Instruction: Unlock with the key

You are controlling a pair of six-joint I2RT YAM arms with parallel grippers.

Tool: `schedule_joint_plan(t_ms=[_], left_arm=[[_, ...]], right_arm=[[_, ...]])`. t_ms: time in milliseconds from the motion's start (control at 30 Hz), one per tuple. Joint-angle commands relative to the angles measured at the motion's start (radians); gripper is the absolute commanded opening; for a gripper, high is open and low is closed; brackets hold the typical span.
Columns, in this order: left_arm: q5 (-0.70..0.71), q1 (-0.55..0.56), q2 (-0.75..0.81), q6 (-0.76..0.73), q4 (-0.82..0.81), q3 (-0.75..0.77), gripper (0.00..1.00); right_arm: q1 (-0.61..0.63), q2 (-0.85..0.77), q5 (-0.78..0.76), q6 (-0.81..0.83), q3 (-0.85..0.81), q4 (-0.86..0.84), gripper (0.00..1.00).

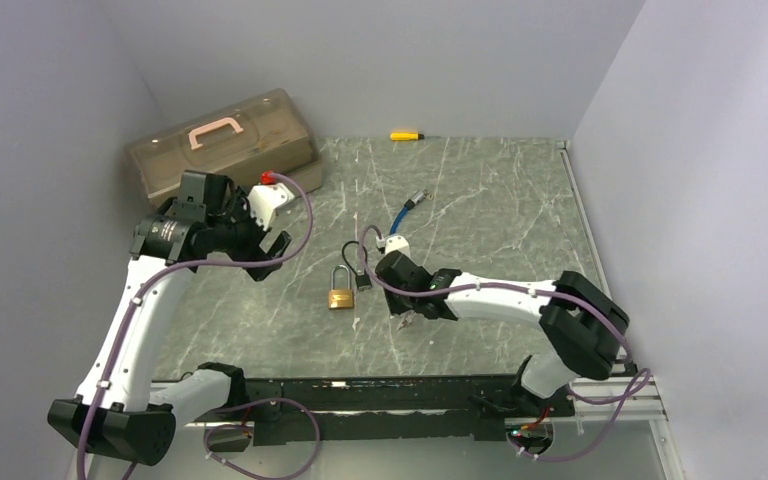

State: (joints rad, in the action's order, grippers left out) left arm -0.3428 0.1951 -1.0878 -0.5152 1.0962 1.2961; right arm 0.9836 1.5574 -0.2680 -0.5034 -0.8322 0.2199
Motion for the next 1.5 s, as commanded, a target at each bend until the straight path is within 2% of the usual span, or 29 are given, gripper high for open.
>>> schedule_joint_plan(t_ms=[0,167,400,533,567,633,700,833,933,1200,1367,1467], left_arm=[[-0.026,0.001,0.032,-0.037,-0.018,-0.002,0.99],[-0.059,0.001,0.048,-0.054,-0.018,0.002,0.99],[-0.179,0.001,0.087,-0.102,-0.040,-0.039,0.99],[-0.226,0.001,0.102,-0.115,-0.043,-0.047,0.99],[-0.228,0.001,0.103,-0.112,-0.046,-0.047,0.99],[-0.231,0.001,0.103,-0.111,-0.050,-0.054,0.99],[-0.229,0.001,0.104,-0.109,-0.053,-0.061,0.99],[-0.223,0.001,0.112,-0.110,-0.062,-0.072,0.99],[-0.212,0.001,0.123,-0.103,-0.079,-0.083,0.99],[-0.201,0.001,0.128,-0.102,-0.080,-0.083,0.99],[-0.197,0.001,0.125,-0.106,-0.078,-0.081,0.99],[-0.195,0.001,0.122,-0.095,-0.084,-0.086,0.99]], right_arm=[[0.003,-0.109,0.022,0.040,-0.042,-0.019,0.00],[0.003,-0.209,0.093,0.064,-0.041,-0.033,0.00],[0.002,-0.326,0.180,0.088,-0.064,-0.019,0.00],[0.001,-0.334,0.140,0.085,-0.072,0.049,0.00],[0.001,-0.315,0.122,0.082,-0.065,0.070,0.07],[0.001,-0.284,0.112,0.073,-0.038,0.087,0.29],[0.001,-0.258,0.104,0.056,-0.004,0.077,0.43],[0.002,-0.205,0.096,0.053,0.045,0.034,0.55],[0.001,-0.138,0.078,0.061,0.044,0.029,0.58],[0.001,-0.021,0.009,0.071,0.042,-0.029,0.54],[0.002,0.011,-0.003,0.075,0.054,-0.054,0.43],[0.002,0.023,-0.005,0.077,0.061,-0.067,0.30]])
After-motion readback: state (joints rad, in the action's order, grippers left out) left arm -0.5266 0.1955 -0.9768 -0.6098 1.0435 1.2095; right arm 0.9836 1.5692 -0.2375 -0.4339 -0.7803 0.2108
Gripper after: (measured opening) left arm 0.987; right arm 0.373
